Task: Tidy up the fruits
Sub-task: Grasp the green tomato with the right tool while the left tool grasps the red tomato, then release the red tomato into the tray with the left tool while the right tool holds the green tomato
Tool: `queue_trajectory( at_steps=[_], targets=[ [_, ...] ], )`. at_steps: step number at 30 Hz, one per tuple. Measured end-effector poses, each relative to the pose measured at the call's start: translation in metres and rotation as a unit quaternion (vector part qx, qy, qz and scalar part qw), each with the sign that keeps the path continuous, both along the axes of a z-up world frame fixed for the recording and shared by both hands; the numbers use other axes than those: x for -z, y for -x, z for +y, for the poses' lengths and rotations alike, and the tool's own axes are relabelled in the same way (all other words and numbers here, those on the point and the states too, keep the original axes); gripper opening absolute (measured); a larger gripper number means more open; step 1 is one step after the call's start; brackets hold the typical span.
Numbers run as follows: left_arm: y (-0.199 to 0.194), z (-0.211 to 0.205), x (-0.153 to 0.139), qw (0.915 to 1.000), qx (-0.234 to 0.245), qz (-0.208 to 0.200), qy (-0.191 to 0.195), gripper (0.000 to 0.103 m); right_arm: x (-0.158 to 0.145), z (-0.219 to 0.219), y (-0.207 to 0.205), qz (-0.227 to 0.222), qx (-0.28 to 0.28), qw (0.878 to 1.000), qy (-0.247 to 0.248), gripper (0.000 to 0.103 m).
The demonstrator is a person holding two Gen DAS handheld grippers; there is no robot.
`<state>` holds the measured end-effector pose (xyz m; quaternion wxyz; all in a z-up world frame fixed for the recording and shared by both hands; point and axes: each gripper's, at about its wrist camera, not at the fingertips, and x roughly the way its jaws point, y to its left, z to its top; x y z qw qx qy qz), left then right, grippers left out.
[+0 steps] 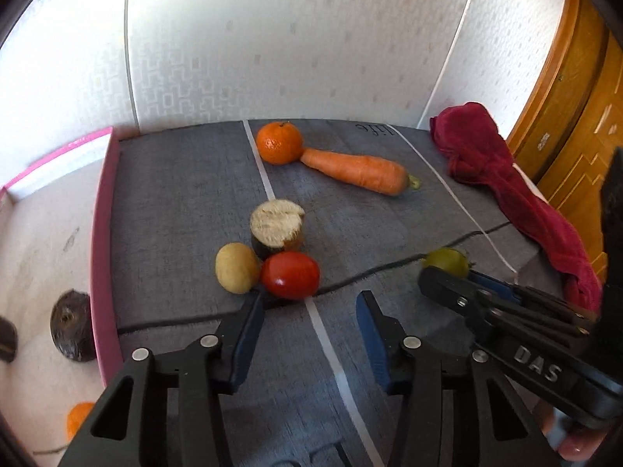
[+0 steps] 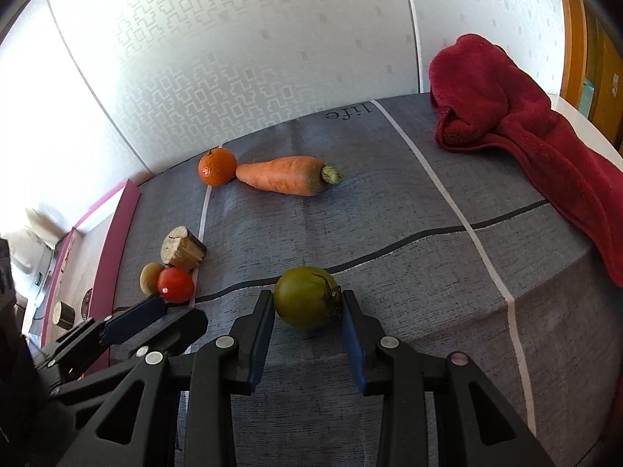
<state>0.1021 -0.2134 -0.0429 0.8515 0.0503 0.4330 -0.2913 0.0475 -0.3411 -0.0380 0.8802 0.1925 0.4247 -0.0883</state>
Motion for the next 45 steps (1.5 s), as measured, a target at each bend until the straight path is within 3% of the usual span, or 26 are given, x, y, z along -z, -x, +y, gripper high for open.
queue_trajectory(
  at_steps=[6,11,18,26,45],
  targets=[
    [-0.009,-0.003,0.001,0.9998,0.002,-0.018,-0.008,0.048,0.0,-0.003,0.001,0.0,0.005,1.0,-0.01,0.034],
    [-0.013,-0.004,0.002,0.9994,0.004,-0.031,-0.016,0.032,0.0,-0.001,0.001,-0.001,0.006,1.0,-0.007,0.034],
    [-0.004,-0.004,0.001,0.9993,0.021,-0.031,-0.011,0.031,0.0,-0.001,0.001,-0.001,0.007,1.0,-0.006,0.034],
    [0.006,0.016,-0.005,0.9998,0.004,-0.01,0.015,0.031,-0.001,-0.003,0.0,-0.005,0.007,1.0,-0.013,0.034],
    [0.021,0.082,-0.033,0.9979,-0.04,-0.035,0.037,0.031,-0.01,0.02,-0.006,-0.038,-0.04,0.998,-0.008,0.034]
  ],
)
